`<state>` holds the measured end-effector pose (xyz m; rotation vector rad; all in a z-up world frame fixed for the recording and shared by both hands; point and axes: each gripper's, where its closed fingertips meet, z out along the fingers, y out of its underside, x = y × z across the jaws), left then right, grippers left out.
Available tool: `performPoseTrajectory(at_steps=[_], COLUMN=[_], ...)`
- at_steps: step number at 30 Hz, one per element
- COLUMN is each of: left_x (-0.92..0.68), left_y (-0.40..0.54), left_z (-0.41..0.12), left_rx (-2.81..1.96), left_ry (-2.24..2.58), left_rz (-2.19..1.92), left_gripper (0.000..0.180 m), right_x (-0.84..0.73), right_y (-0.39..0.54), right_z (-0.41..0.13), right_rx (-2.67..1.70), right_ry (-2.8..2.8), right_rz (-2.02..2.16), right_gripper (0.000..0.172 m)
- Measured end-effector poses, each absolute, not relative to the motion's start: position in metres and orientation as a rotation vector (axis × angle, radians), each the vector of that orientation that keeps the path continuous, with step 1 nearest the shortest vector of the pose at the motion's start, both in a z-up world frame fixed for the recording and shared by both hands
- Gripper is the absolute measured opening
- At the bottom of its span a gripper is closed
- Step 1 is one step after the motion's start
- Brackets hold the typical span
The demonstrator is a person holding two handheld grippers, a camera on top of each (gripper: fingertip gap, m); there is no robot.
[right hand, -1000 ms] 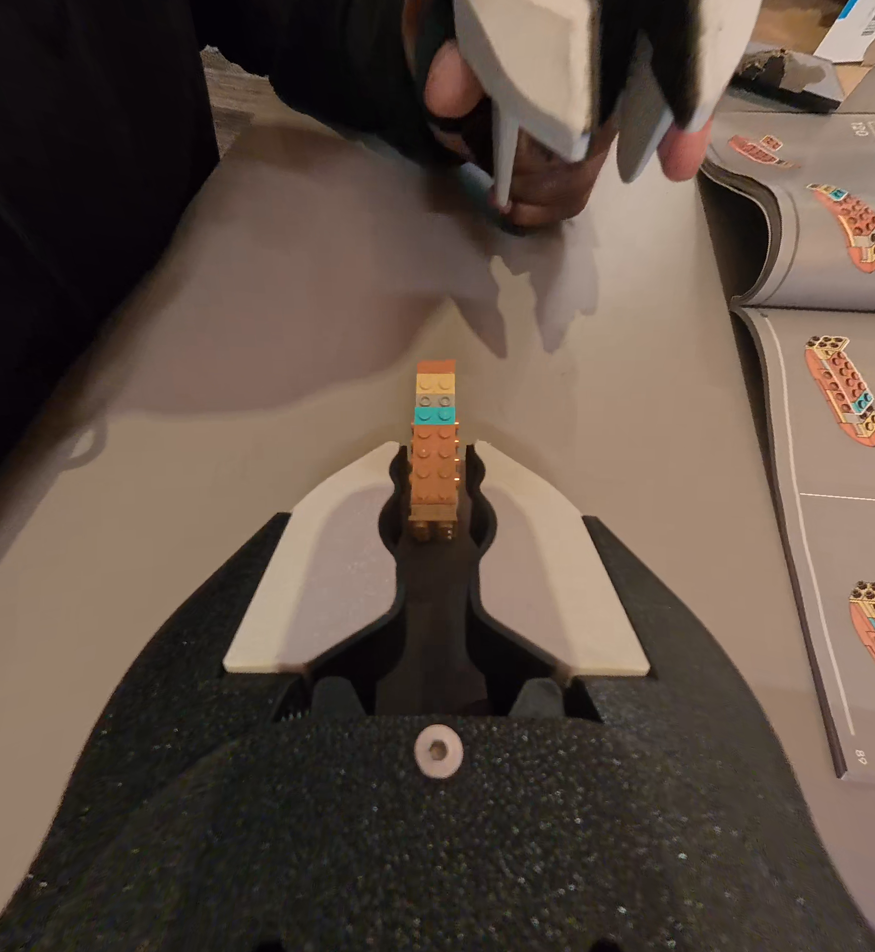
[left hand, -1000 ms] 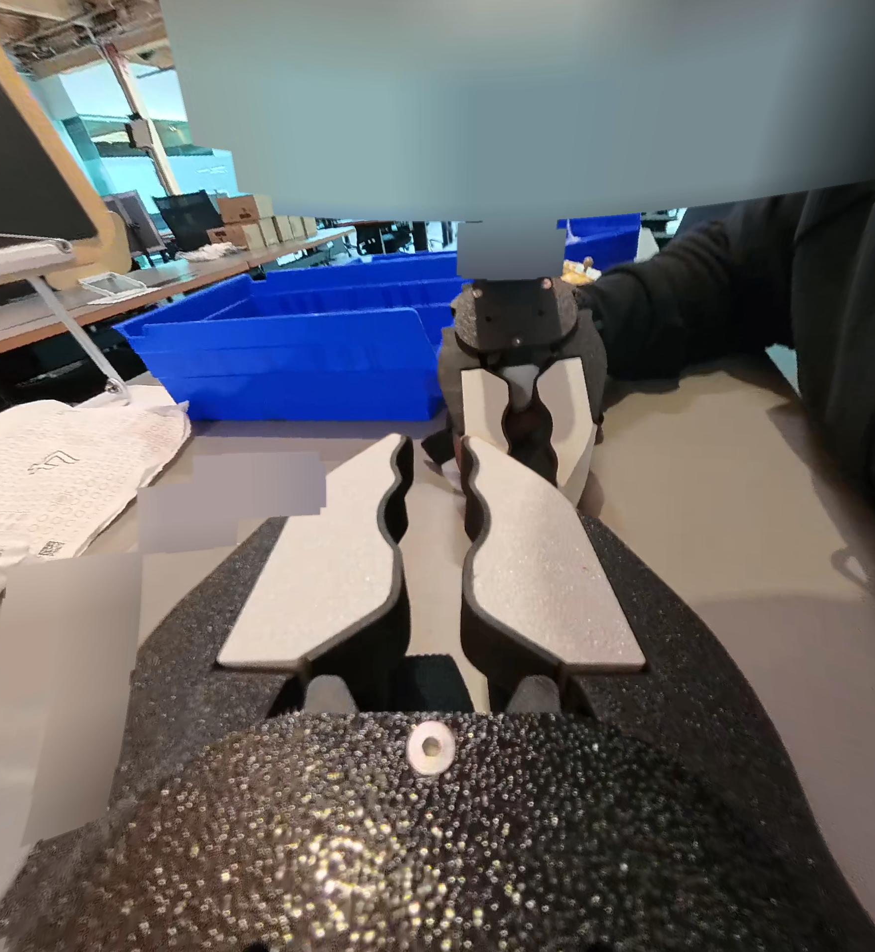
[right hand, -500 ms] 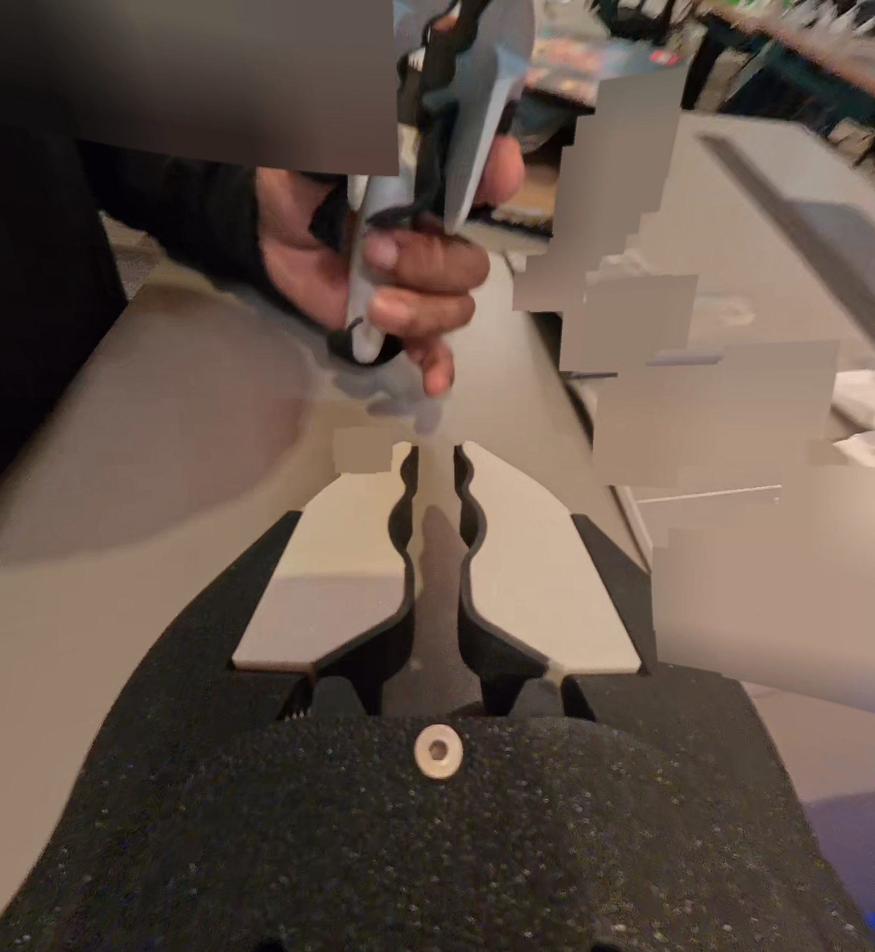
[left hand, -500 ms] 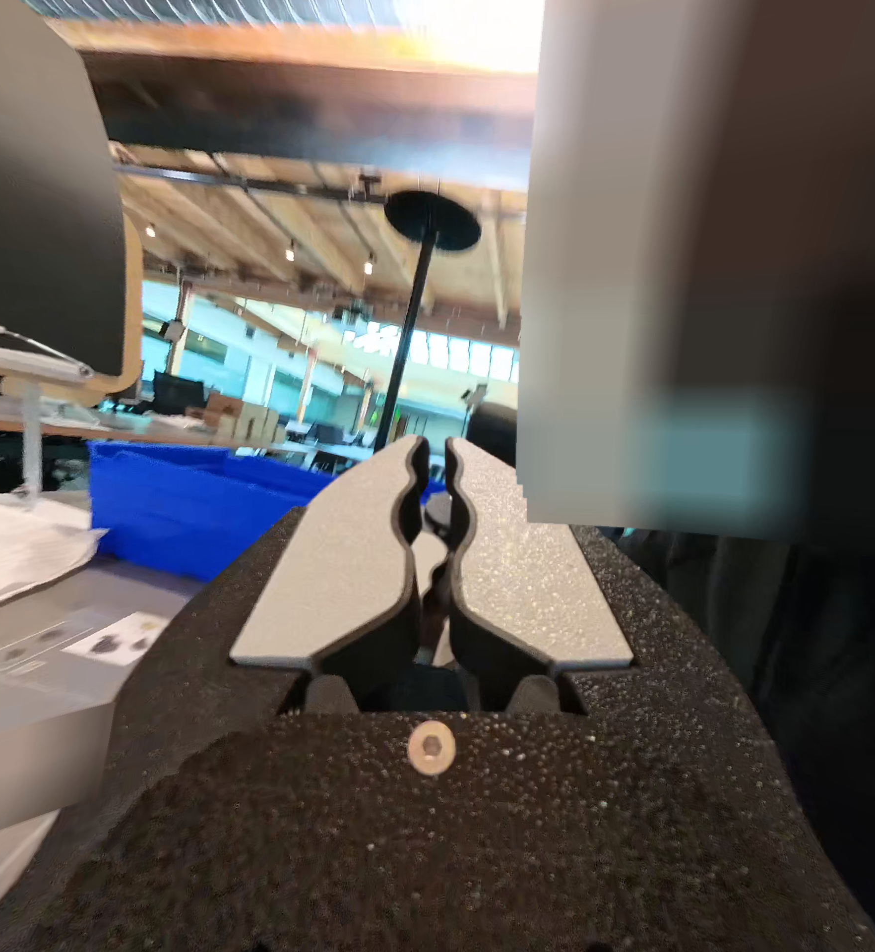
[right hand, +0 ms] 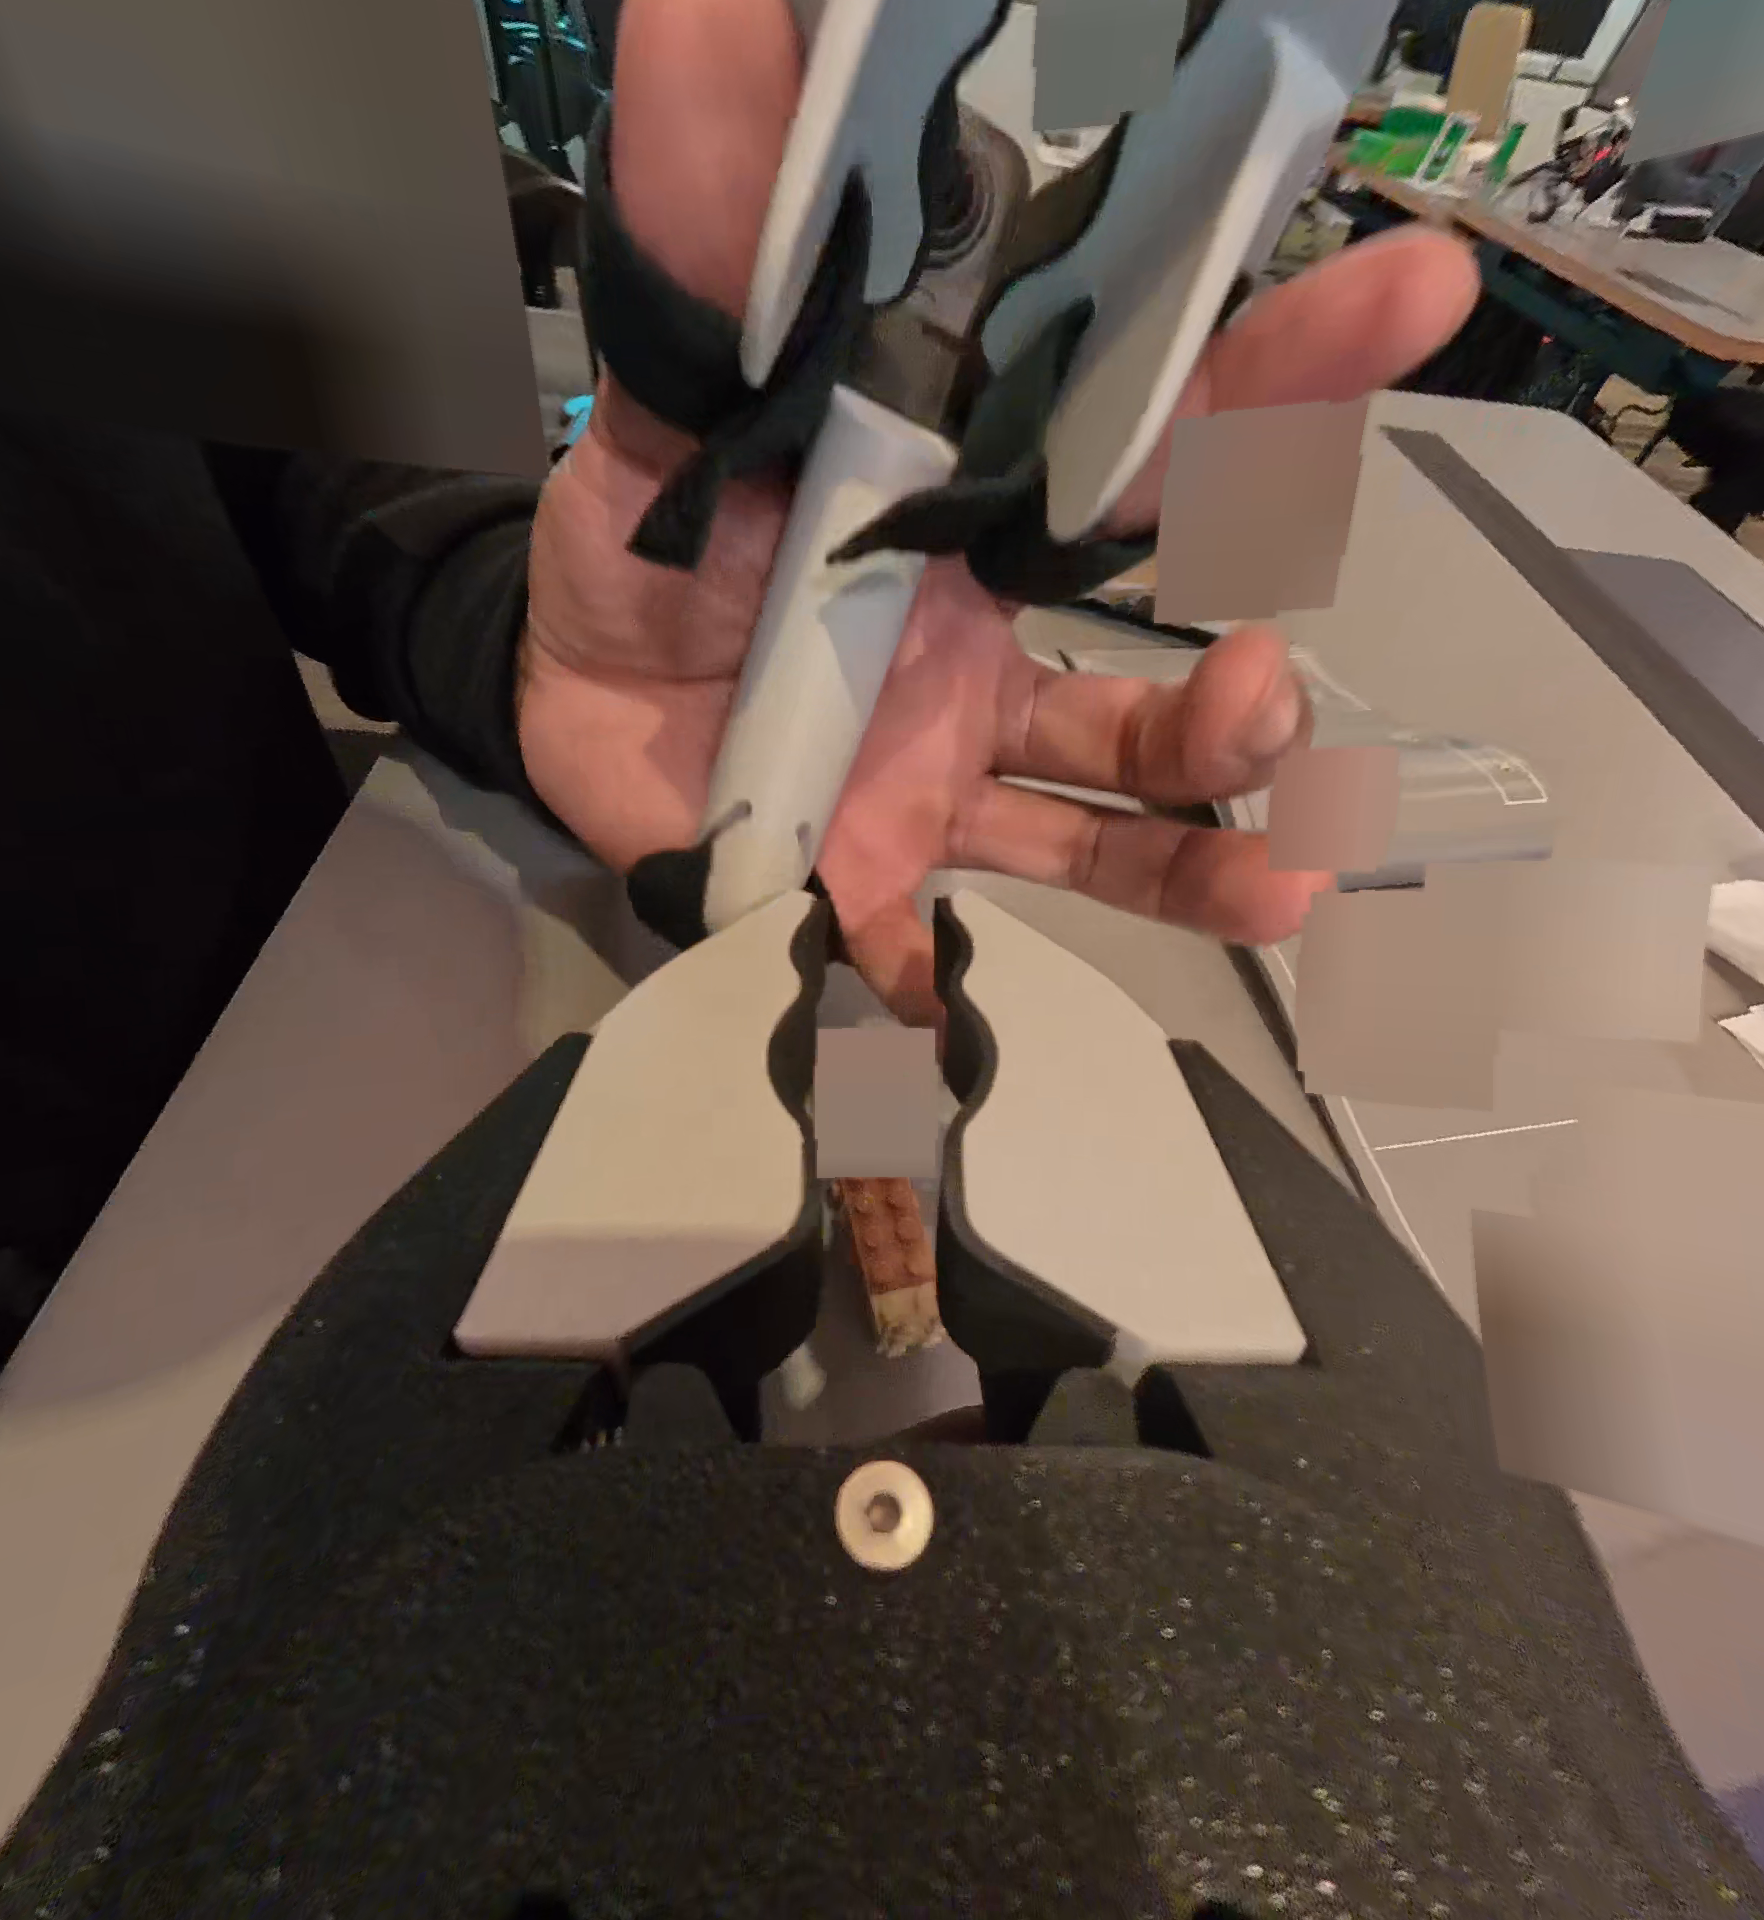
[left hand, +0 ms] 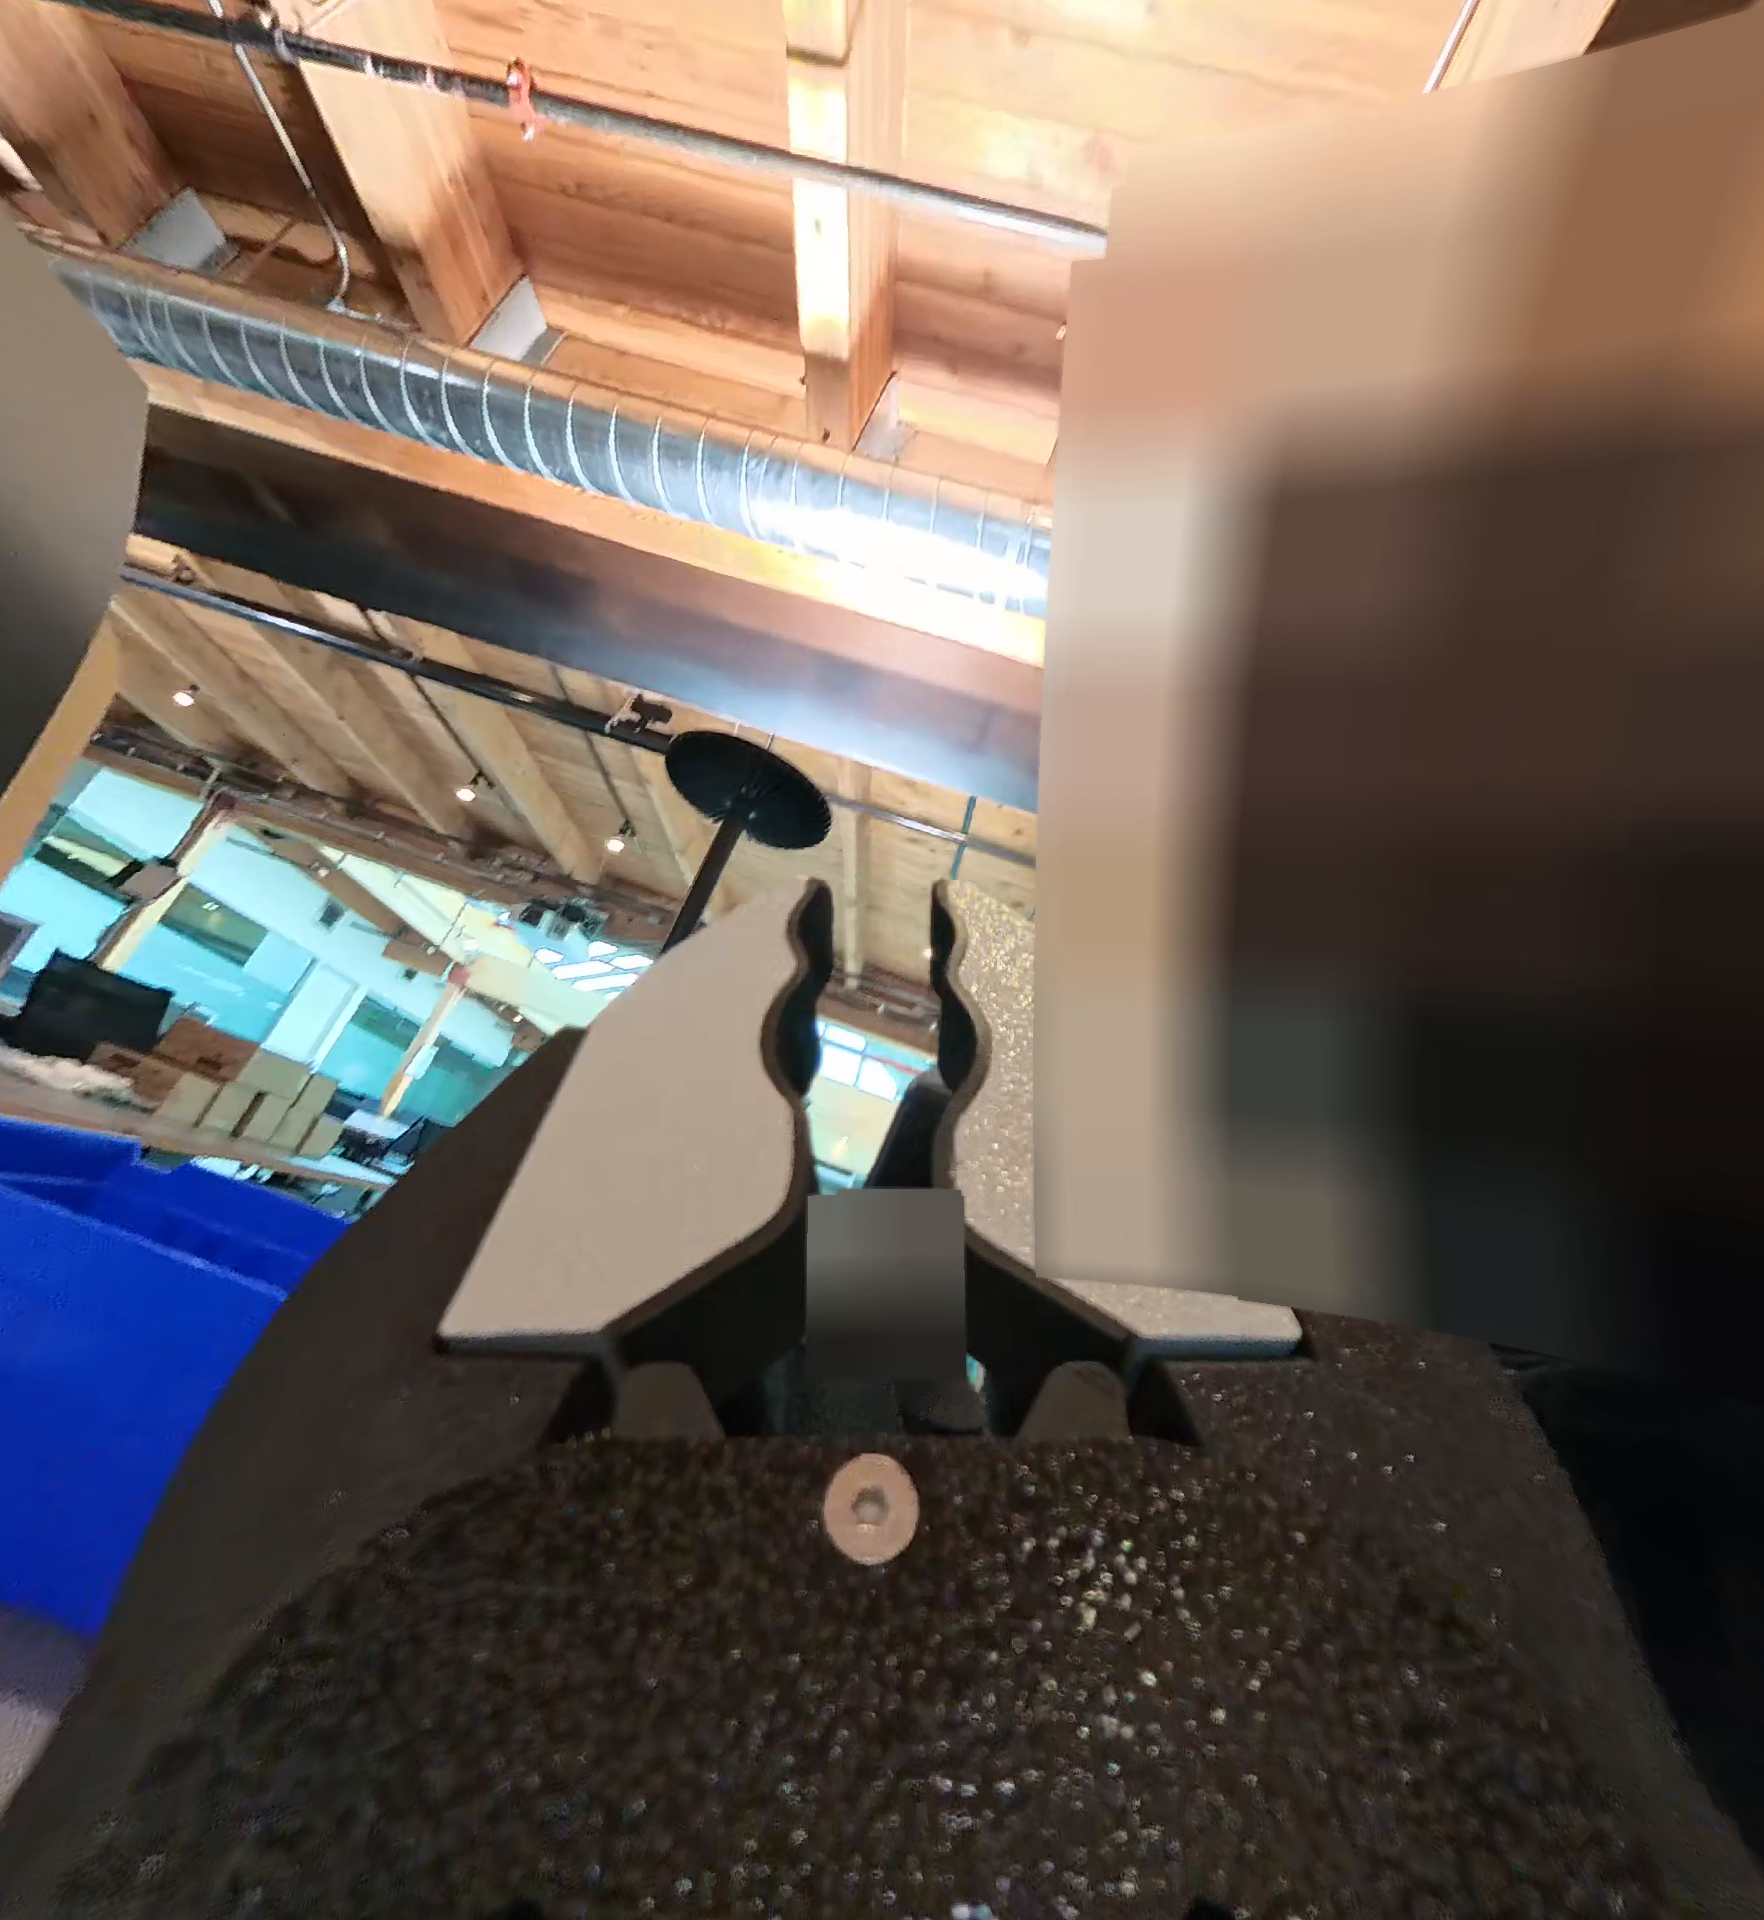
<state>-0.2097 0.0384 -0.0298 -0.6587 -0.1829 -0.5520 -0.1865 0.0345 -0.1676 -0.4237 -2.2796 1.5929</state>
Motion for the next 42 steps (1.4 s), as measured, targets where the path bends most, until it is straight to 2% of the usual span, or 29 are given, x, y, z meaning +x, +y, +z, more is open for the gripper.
performPoseTrajectory(at_steps=[3,4,5,13,19,28,30,33,36,42], left_x=[-0.210,-0.212,-0.216,-0.231,-0.237,-0.220,-0.219,-0.218,-0.227,-0.237], left_y=[0.031,0.028,0.025,0.016,0.010,0.021,0.022,0.019,0.022,0.049], left_z=[-0.022,-0.020,-0.019,-0.017,-0.013,-0.007,-0.007,-0.005,-0.011,-0.056], left_rx=[-0.604,-0.585,-0.561,-0.496,-0.453,-0.587,-0.600,-0.569,-0.634,-1.040], left_ry=[-0.165,-0.168,-0.181,-0.241,-0.277,-0.195,-0.190,-0.163,-0.146,0.045], left_rz=[-0.588,-0.592,-0.591,-0.614,-0.662,-0.703,-0.691,-0.669,-0.381,0.103], left_gripper=[0.018,0.018,0.018,0.018,0.023,0.023,0.023,0.016,0.015,0.015], right_x=[-0.178,-0.173,-0.170,-0.154,-0.151,-0.144,-0.144,-0.153,-0.171,-0.176], right_y=[0.036,0.034,0.033,0.006,-0.002,-0.013,-0.012,-0.007,0.007,0.040], right_z=[-0.163,-0.160,-0.160,-0.165,-0.150,-0.151,-0.151,-0.150,-0.159,-0.154], right_rx=[-0.411,-0.392,-0.381,-0.240,-0.339,-0.350,-0.353,-0.392,-0.460,-0.492], right_ry=[-2.311,-2.307,-2.323,-2.294,-2.213,-2.258,-2.261,-2.238,-2.242,-2.158], right_rz=[1.725,1.795,1.832,1.854,2.076,2.090,2.092,2.060,1.905,1.777], right_gripper=[0.024,0.035,0.038,0.059,0.063,0.073,0.072,0.061,0.062,0.052])
